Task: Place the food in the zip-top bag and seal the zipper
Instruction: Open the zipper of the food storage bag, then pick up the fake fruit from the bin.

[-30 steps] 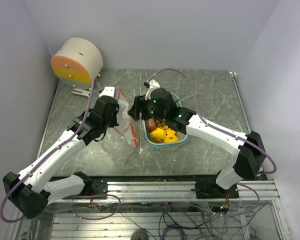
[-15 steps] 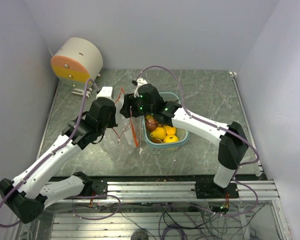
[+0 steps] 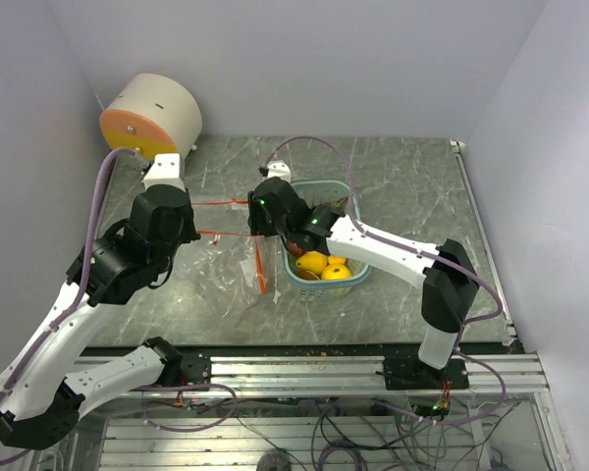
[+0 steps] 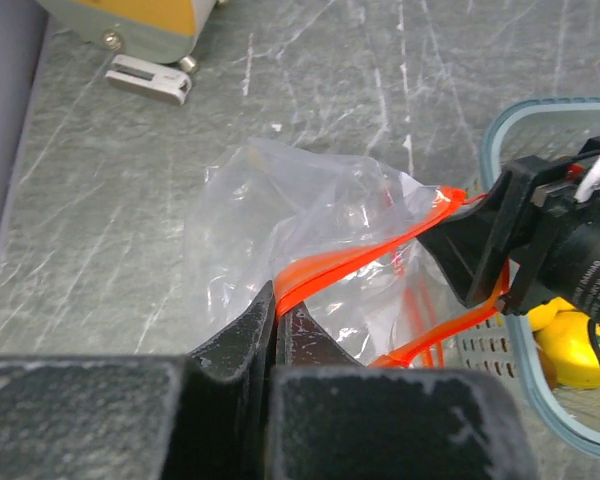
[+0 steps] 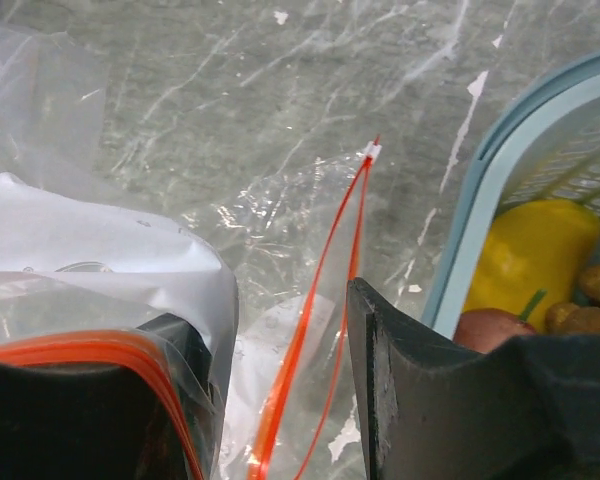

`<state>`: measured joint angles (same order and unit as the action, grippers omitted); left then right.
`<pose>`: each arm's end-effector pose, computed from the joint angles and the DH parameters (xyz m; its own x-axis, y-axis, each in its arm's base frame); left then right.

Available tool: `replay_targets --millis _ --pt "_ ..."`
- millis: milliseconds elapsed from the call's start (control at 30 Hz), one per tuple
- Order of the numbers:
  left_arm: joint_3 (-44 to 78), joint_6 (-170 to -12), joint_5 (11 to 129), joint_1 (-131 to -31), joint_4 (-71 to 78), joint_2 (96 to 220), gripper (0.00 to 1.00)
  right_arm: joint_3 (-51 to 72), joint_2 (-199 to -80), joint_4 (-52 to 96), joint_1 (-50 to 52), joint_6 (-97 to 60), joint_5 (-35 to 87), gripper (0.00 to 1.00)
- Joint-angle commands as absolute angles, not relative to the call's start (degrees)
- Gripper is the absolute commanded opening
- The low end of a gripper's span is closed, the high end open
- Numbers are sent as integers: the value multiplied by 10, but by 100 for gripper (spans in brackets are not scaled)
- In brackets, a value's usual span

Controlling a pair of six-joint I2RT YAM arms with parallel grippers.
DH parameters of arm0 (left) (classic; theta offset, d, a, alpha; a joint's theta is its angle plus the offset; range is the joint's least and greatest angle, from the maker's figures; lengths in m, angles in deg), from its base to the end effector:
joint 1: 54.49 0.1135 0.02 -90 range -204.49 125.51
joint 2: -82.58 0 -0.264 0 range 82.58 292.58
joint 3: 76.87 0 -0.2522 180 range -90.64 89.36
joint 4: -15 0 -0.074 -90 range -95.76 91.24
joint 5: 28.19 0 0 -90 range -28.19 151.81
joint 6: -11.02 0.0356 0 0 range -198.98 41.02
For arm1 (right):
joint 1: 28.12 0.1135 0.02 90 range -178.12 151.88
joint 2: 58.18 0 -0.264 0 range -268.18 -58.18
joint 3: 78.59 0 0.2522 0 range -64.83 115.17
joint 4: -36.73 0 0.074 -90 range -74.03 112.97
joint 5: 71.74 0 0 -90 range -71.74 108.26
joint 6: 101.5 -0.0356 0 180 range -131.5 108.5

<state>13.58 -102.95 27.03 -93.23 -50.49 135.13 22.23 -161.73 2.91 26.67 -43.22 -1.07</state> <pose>0.1310 -0.0790 0.4256 -0.3899 -0.1150 -0.9136 -0.0388 0.9933 -0.1084 0.2519 0.3365 0.2941 -0.6168 -0.0136 -0.7870 -0.3449 0.9034 0.2547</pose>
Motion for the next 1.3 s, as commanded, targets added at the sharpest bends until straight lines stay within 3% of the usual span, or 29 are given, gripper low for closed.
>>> replay_targets --millis 0,200,300,567,633,667,1000,1267 --pt "95 -1020 175 -929 -581 1335 7 205 -1643 -13 250 -427 -46 46" --pt "166 -1034 244 -929 -522 1350 7 152 -1607 149 254 -352 180 53" --pt "218 -1048 248 -929 -487 1374 7 167 -1624 154 255 -342 215 56" --pt "296 -1079 254 -929 -421 1458 7 138 -1542 126 254 -324 150 62" --pt "301 -1080 255 -929 -408 1465 7 129 -1512 113 254 -325 128 73" --pt "302 -1080 254 -929 -401 1465 7 123 -1496 107 254 -328 117 74" --pt "305 -1077 226 -930 -400 1413 7 112 -1419 -56 233 -442 -102 68" --pt "319 -1069 242 -929 -383 1398 7 83 -1424 -75 153 -493 -78 64"
